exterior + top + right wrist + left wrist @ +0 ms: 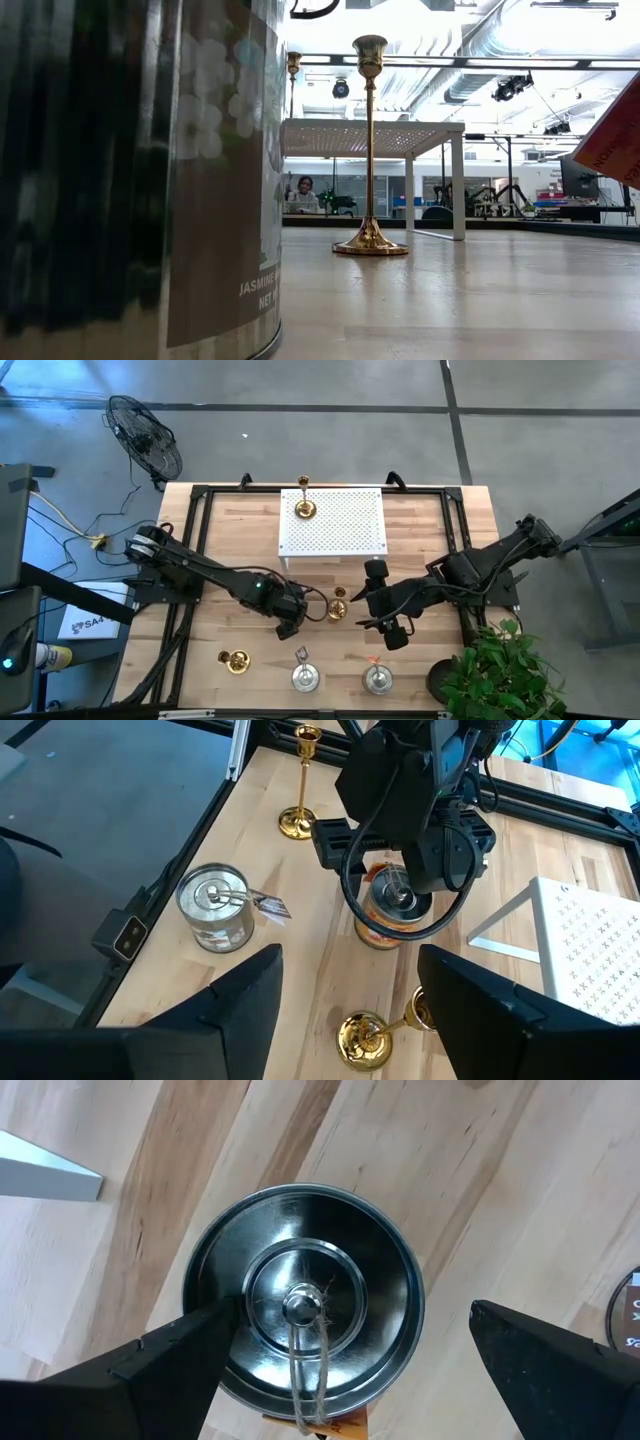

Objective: Pick & Place candle stick holders
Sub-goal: Put the top left silver scented candle on the shelf

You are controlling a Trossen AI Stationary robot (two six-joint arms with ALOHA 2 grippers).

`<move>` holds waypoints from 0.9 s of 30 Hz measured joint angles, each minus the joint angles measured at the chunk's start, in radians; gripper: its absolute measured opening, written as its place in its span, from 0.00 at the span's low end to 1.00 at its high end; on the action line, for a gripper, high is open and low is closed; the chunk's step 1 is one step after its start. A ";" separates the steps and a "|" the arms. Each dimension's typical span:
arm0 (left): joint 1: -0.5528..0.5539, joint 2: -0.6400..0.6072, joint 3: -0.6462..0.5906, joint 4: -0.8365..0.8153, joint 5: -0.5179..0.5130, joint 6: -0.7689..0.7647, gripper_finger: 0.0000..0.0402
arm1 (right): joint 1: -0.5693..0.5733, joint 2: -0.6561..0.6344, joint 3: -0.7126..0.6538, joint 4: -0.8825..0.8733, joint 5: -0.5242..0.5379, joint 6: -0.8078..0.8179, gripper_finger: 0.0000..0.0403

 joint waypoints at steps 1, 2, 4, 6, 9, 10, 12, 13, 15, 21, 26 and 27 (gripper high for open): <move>0.000 0.000 0.000 0.000 -0.001 0.002 0.99 | 0.000 0.000 0.000 0.000 0.000 0.000 0.57; 0.000 0.000 0.000 0.000 -0.003 0.004 0.99 | 0.000 0.000 0.000 0.000 0.000 0.000 0.57; 0.000 0.000 0.000 0.000 -0.003 0.004 0.99 | 0.001 0.000 0.000 0.000 0.000 0.000 0.57; 0.000 0.000 0.000 -0.001 -0.003 0.004 0.99 | 0.004 0.000 0.000 0.000 0.001 0.000 0.57; 0.000 0.000 0.000 -0.001 -0.003 0.004 0.99 | 0.009 0.000 0.000 0.000 0.000 0.000 0.57; 0.000 0.000 0.000 -0.001 -0.003 0.004 0.98 | 0.011 0.000 0.000 0.000 0.000 0.000 0.57; 0.000 0.000 -0.001 -0.004 -0.003 0.004 0.95 | 0.015 0.000 0.000 0.000 0.002 0.000 0.57; 0.000 0.000 -0.001 -0.005 -0.004 0.004 0.92 | 0.017 0.000 0.000 0.000 0.003 0.000 0.57; 0.000 0.000 -0.001 -0.009 -0.006 0.004 0.87 | 0.019 0.000 0.000 0.000 0.003 0.000 0.57; 0.000 0.000 -0.001 -0.005 0.000 0.004 0.66 | 0.019 0.000 0.000 0.000 0.002 0.000 0.57; 0.000 0.000 -0.001 0.005 0.009 0.004 0.51 | 0.019 0.000 0.000 0.000 0.001 0.000 0.57; 0.000 0.000 -0.001 0.005 0.013 0.004 0.49 | 0.019 0.000 0.000 0.000 0.001 0.000 0.57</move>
